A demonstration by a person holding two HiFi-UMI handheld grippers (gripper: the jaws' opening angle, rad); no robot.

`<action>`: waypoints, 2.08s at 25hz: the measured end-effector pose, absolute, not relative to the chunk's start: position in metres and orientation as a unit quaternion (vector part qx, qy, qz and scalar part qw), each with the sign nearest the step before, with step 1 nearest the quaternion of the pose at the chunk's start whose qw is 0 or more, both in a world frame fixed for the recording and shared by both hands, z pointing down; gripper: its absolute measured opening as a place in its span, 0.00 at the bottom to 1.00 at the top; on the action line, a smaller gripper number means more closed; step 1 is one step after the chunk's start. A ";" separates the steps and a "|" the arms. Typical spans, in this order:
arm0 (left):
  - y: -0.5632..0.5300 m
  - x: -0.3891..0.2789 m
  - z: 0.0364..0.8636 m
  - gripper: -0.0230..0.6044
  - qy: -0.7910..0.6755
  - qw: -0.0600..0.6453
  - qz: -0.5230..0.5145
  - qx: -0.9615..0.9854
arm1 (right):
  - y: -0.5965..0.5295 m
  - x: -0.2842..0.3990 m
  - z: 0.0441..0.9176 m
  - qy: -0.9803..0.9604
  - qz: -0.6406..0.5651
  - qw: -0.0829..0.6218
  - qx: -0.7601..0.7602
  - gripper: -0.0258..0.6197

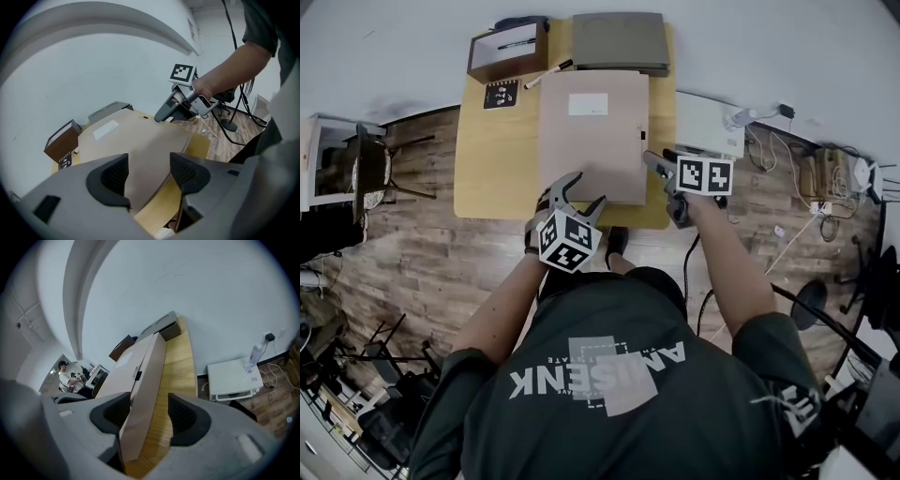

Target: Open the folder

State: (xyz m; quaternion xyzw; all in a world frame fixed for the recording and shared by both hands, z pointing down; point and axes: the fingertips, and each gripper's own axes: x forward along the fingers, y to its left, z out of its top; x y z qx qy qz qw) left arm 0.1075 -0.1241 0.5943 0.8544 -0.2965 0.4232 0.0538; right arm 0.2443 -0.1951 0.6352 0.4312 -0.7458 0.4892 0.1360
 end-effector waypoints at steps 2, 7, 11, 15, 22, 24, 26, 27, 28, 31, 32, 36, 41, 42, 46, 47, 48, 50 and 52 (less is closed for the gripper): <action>-0.116 0.113 0.600 0.45 -0.272 0.037 0.436 0.857 | -0.196 0.244 0.635 -0.747 0.490 0.130 0.429 0.41; -0.111 0.109 0.615 0.45 -0.254 -0.016 0.478 0.841 | -0.199 0.242 0.635 -0.756 0.480 0.143 0.422 0.41; -0.111 0.110 0.616 0.45 -0.252 -0.020 0.481 0.840 | -0.197 0.243 0.636 -0.755 0.483 0.138 0.422 0.41; -0.111 0.110 0.615 0.45 -0.239 -0.046 0.489 0.838 | -0.198 0.243 0.637 -0.754 0.486 0.139 0.419 0.42; -0.114 0.114 0.613 0.50 -0.203 -0.072 0.494 0.842 | -0.197 0.243 0.637 -0.753 0.484 0.165 0.413 0.43; -0.115 0.116 0.613 0.50 -0.192 -0.074 0.491 0.846 | -0.197 0.243 0.638 -0.747 0.497 0.162 0.411 0.43; -0.114 0.117 0.613 0.50 -0.182 -0.080 0.490 0.849 | -0.196 0.243 0.639 -0.741 0.509 0.157 0.409 0.43; -0.113 0.117 0.613 0.51 -0.177 -0.088 0.491 0.848 | -0.196 0.242 0.640 -0.741 0.510 0.158 0.408 0.43; -0.112 0.117 0.613 0.51 -0.170 -0.096 0.493 0.848 | -0.195 0.242 0.641 -0.741 0.508 0.160 0.408 0.43; -0.115 0.119 0.615 0.51 -0.152 -0.096 0.496 0.850 | -0.196 0.241 0.642 -0.742 0.508 0.164 0.406 0.43; -0.117 0.119 0.615 0.51 -0.147 -0.089 0.495 0.852 | -0.196 0.241 0.642 -0.741 0.510 0.163 0.405 0.43; -0.121 0.118 0.613 0.53 -0.131 -0.088 0.494 0.855 | -0.196 0.240 0.643 -0.739 0.517 0.157 0.402 0.43; -0.123 0.120 0.611 0.55 -0.117 -0.116 0.493 0.855 | -0.196 0.239 0.642 -0.742 0.512 0.163 0.402 0.43; -0.122 0.120 0.609 0.55 -0.118 -0.129 0.487 0.856 | -0.196 0.239 0.642 -0.742 0.511 0.164 0.401 0.43; -0.117 0.122 0.597 0.55 -0.125 -0.195 0.459 0.858 | -0.195 0.239 0.641 -0.741 0.513 0.163 0.401 0.43; -0.118 0.123 0.594 0.55 -0.128 -0.202 0.452 0.859 | -0.195 0.240 0.641 -0.741 0.512 0.164 0.403 0.43; -0.119 0.123 0.592 0.55 -0.133 -0.203 0.446 0.862 | -0.196 0.241 0.640 -0.740 0.510 0.166 0.406 0.43; -0.124 0.122 0.587 0.55 -0.145 -0.194 0.434 0.868 | -0.199 0.242 0.640 -0.739 0.508 0.167 0.409 0.42; -0.128 0.120 0.584 0.55 -0.156 -0.178 0.425 0.874 | -0.200 0.241 0.640 -0.736 0.514 0.162 0.409 0.41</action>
